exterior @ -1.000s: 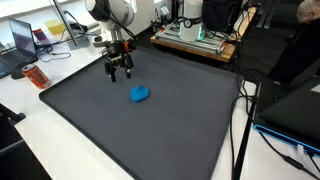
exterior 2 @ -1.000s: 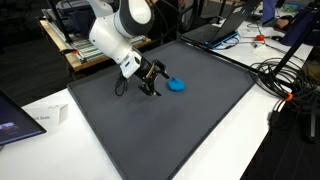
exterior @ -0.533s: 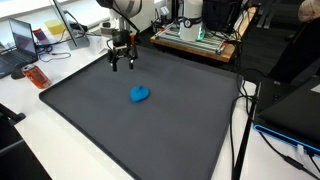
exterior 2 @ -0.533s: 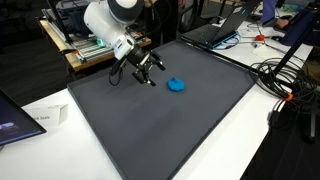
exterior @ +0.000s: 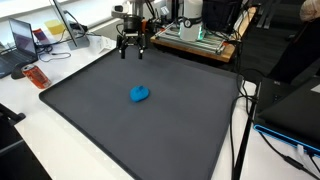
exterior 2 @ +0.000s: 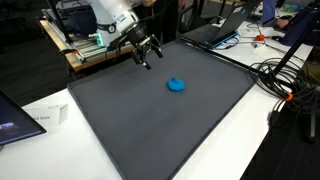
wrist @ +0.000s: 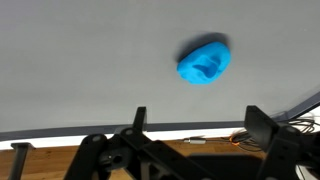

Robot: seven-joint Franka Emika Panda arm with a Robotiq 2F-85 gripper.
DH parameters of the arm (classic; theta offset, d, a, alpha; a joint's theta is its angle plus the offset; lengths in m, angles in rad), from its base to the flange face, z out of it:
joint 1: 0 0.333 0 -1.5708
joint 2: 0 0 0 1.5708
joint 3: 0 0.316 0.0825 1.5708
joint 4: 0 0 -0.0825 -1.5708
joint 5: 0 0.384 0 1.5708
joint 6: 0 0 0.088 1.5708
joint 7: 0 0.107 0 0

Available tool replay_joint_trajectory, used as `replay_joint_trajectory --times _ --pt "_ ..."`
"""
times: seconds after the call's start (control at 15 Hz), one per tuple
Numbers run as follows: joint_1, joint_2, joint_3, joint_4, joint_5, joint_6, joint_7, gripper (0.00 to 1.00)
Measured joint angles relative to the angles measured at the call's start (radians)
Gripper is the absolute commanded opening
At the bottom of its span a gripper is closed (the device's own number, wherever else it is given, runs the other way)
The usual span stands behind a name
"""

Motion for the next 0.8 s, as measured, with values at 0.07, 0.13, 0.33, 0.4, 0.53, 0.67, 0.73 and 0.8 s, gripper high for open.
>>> replay_joint_trajectory --times 0.07,0.13,0.33,0.4,0.53,0.67,0.73,0.8 --pt "0.017 -0.016 0.015 -0.011 -0.013 0.045 0.047 1.0" --pt "0.034 -0.03 0.03 -0.021 -0.036 0.084 0.102 1.0" --pt "0.08 -0.051 0.073 -0.054 -0.157 0.175 0.308 1.0" --pt "0.094 -0.053 0.085 -0.065 -0.2 0.196 0.379 1.0" --pt "0.122 -0.053 0.096 -0.09 -0.293 0.225 0.524 1.0" --pt "0.148 -0.051 0.096 -0.116 -0.389 0.247 0.675 1.0" --pt "0.155 -0.049 0.095 -0.128 -0.439 0.253 0.75 1.0" --pt "0.159 -0.046 0.092 -0.14 -0.494 0.254 0.826 1.0"
